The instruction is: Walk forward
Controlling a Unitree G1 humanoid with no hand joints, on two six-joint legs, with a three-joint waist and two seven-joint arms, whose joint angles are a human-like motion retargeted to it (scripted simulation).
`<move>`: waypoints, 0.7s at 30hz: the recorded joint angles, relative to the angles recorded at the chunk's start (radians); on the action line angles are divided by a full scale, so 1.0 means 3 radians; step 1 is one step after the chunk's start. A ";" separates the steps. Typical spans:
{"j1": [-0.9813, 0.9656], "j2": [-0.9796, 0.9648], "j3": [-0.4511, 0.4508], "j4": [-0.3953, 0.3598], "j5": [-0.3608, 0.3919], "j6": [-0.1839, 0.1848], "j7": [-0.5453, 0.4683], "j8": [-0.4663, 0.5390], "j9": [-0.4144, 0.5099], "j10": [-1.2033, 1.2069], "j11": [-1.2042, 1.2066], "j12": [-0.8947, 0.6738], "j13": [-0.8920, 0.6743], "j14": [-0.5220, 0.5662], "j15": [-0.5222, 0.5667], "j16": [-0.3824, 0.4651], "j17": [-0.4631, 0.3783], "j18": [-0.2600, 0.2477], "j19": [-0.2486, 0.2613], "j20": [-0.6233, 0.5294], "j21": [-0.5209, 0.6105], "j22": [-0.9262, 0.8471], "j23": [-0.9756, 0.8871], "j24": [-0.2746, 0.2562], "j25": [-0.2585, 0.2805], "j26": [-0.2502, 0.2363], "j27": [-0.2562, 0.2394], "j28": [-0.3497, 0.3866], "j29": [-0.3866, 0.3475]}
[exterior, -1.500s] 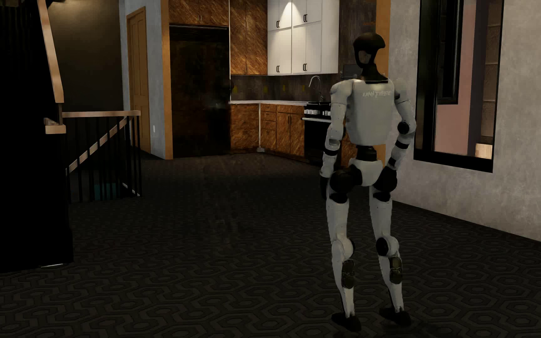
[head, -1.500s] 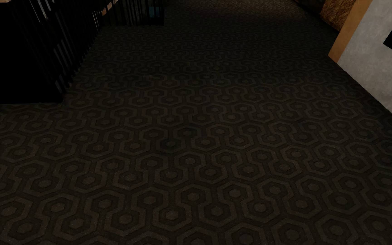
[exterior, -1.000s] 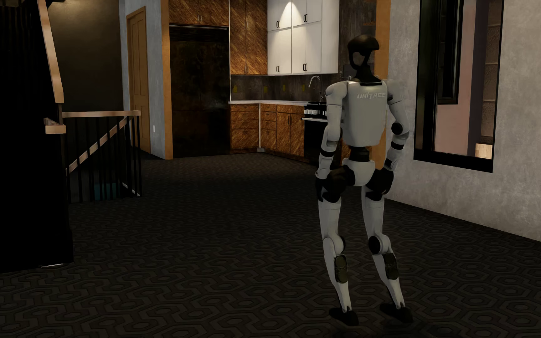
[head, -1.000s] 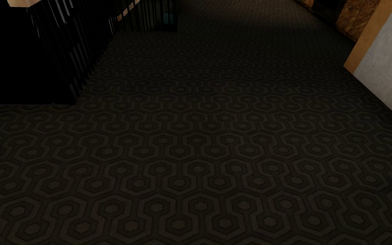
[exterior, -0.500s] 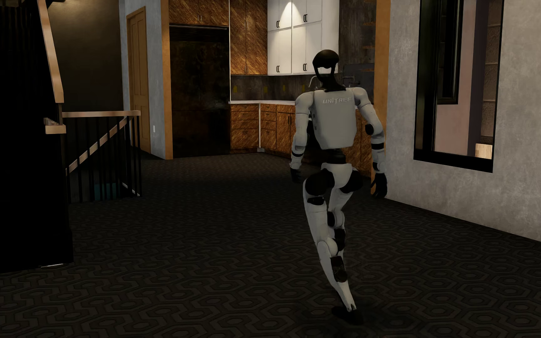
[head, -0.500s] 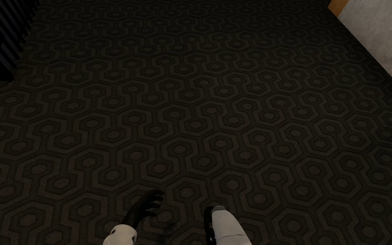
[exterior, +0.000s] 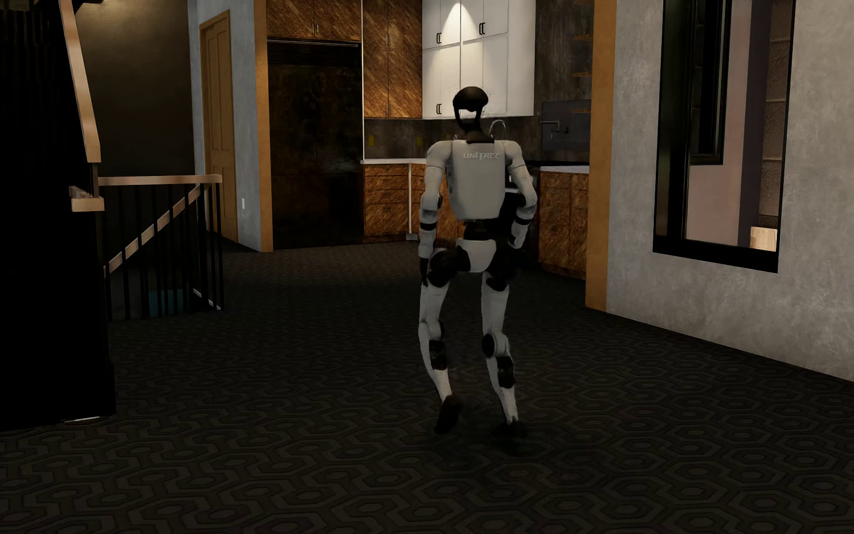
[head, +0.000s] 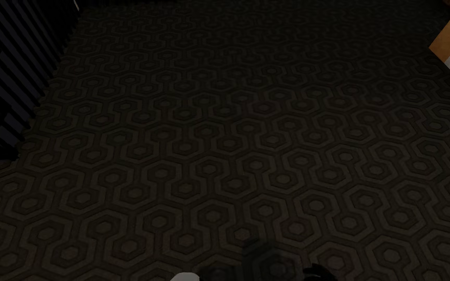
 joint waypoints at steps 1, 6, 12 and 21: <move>-0.0099 0.0266 0.0091 -0.0011 0.0001 -0.0031 0.0000 0.0000 -0.0014 -0.0613 -0.0103 0.0152 -0.0037 0.0186 -0.0105 0.0003 0.0014 0.0000 0.0000 0.0115 -0.0037 0.0133 -0.0212 0.0000 0.0000 0.0000 0.0000 0.0000 0.0000; -0.0019 0.1493 0.0425 0.0059 0.0011 0.0055 0.0000 0.0000 -0.0095 -0.2417 -0.0344 0.0745 -0.0140 -0.1383 -0.0466 -0.0119 0.0019 0.0000 0.0000 0.0696 -0.0236 0.0620 -0.0885 0.0000 0.0000 0.0000 0.0000 0.0000 0.0000; -0.0148 0.0769 0.0444 -0.0137 -0.0533 -0.0236 0.0000 0.0000 -0.0158 -0.1614 0.2038 0.0762 0.0071 0.0472 0.1551 -0.0151 0.0086 0.0000 0.0000 0.0487 0.0198 0.1004 -0.0132 0.0000 0.0000 0.0000 0.0000 0.0000 0.0000; 0.1923 -0.1169 -0.0268 -0.0290 -0.0501 -0.0269 0.0000 0.0000 -0.0111 -0.1977 0.0061 -0.0170 0.0687 -0.0775 0.0613 -0.0103 0.0108 0.0000 0.0000 0.0735 -0.0082 -0.0570 0.1369 0.0000 0.0000 0.0000 0.0000 0.0000 0.0000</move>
